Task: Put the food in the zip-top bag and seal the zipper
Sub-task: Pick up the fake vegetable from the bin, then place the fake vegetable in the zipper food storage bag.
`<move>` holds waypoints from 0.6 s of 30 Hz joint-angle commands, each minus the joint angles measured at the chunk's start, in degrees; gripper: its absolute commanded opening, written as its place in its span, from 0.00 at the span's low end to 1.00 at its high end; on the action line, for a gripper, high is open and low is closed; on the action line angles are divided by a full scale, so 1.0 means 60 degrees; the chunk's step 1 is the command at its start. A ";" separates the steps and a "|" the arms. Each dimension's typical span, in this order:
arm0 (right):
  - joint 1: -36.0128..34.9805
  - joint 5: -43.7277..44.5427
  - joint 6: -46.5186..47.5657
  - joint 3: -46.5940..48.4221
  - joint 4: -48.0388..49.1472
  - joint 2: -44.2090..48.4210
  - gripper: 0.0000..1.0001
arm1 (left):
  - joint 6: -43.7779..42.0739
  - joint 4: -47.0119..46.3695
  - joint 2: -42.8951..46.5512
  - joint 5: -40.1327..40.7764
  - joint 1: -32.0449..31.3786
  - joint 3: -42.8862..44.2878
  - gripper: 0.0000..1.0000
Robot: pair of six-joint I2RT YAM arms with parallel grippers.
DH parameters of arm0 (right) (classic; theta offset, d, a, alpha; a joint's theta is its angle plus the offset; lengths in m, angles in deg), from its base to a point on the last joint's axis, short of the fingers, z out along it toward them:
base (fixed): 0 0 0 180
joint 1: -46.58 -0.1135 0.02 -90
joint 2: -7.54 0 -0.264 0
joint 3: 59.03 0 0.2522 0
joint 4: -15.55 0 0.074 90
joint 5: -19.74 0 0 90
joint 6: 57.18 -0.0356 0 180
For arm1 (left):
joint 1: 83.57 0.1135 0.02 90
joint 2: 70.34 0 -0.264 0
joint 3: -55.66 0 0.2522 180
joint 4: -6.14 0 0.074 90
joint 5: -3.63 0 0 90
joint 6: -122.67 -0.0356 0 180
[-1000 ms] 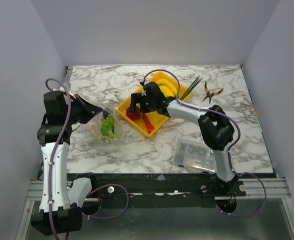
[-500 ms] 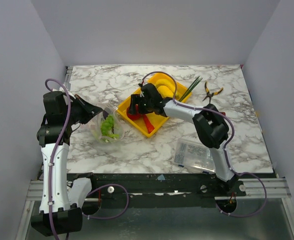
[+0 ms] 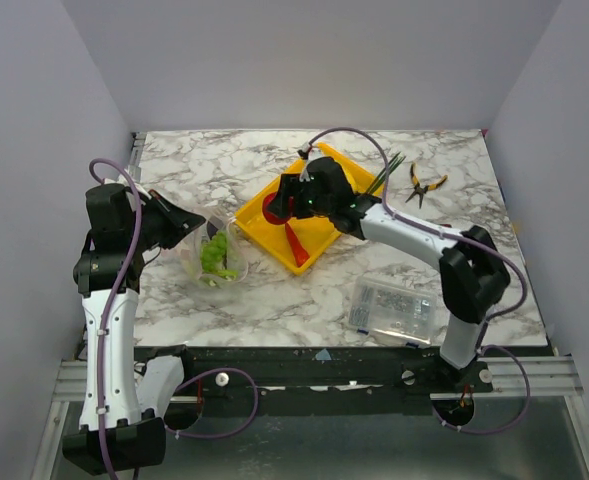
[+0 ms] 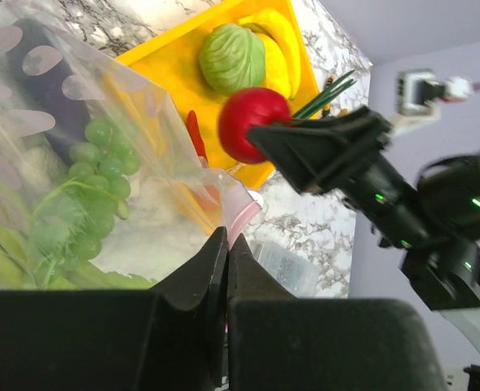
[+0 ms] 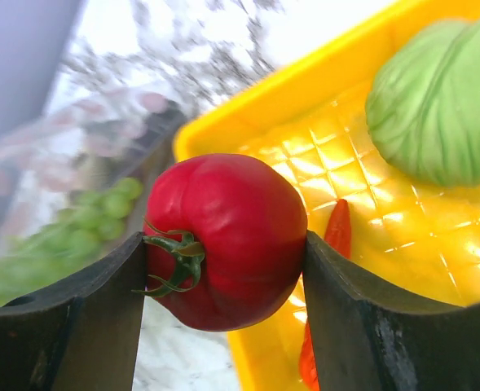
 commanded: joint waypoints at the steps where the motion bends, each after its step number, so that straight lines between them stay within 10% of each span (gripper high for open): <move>1: -0.0212 0.0125 0.0156 -0.1164 0.1182 0.1761 0.00 | -0.0086 -0.0224 0.0096 0.0162 0.0007 0.0017 0.00; 10: -0.2153 -0.0729 0.0590 -0.3246 0.3259 0.4724 0.00 | -0.0026 -0.0299 0.0108 0.0086 0.0004 0.0032 0.00; 18: -0.3429 0.0506 0.0518 -0.2147 0.3098 0.3467 0.00 | 0.0223 -0.0412 0.0112 -0.0215 0.0012 0.0061 0.00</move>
